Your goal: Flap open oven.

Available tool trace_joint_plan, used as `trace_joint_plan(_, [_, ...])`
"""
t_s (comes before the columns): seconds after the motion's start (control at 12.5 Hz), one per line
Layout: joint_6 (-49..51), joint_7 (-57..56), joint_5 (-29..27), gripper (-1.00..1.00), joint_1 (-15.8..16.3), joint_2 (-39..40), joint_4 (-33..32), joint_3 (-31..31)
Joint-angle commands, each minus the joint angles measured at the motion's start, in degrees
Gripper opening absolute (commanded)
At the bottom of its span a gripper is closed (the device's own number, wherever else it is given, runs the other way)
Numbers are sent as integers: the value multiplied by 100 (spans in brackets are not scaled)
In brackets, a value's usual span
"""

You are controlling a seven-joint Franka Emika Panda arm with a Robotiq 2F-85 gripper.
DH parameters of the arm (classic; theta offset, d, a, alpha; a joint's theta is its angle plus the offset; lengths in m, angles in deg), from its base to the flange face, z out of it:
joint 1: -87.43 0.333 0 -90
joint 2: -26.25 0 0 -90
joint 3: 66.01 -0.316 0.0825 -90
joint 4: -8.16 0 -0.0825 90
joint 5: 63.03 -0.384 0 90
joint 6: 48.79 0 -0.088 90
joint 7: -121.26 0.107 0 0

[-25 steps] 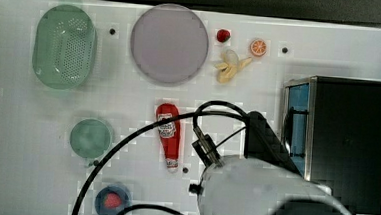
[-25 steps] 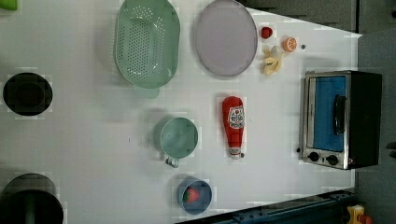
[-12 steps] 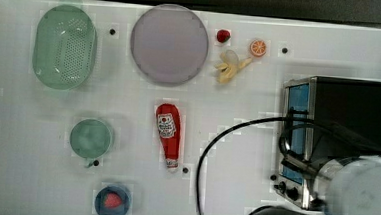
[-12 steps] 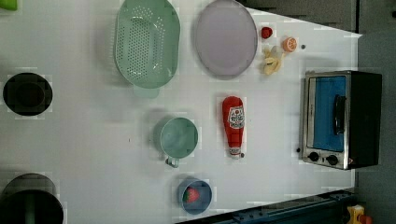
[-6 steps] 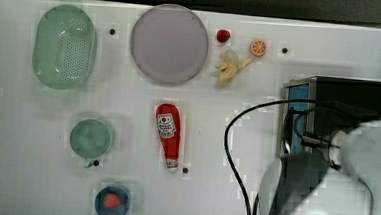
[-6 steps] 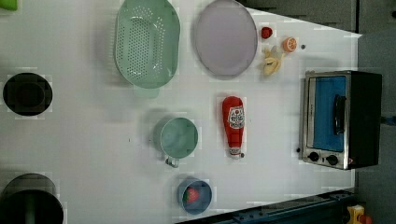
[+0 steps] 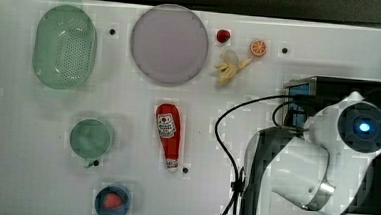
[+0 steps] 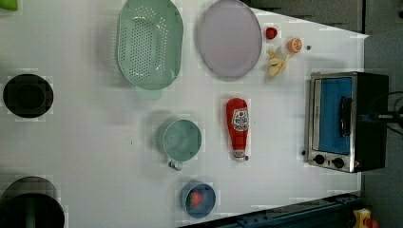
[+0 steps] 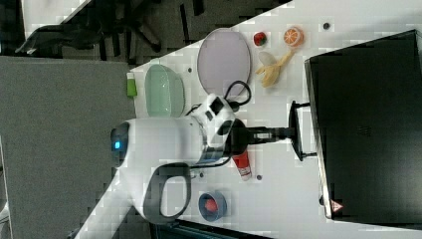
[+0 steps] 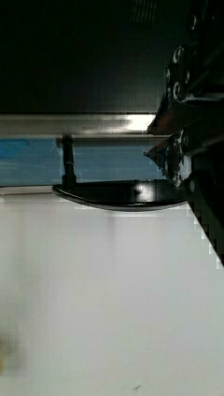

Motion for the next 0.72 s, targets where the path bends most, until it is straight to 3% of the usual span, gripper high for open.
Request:
trace_joint_plan(0.08, [-363, -202, -51, -65, 29, 130, -178, 120])
trace_joint_plan(0.32, [-1027, -197, -46, -65, 26, 374, -368, 137])
trace_joint_plan(0.72, [-1069, 45, -4, -65, 69, 501, -452, 111])
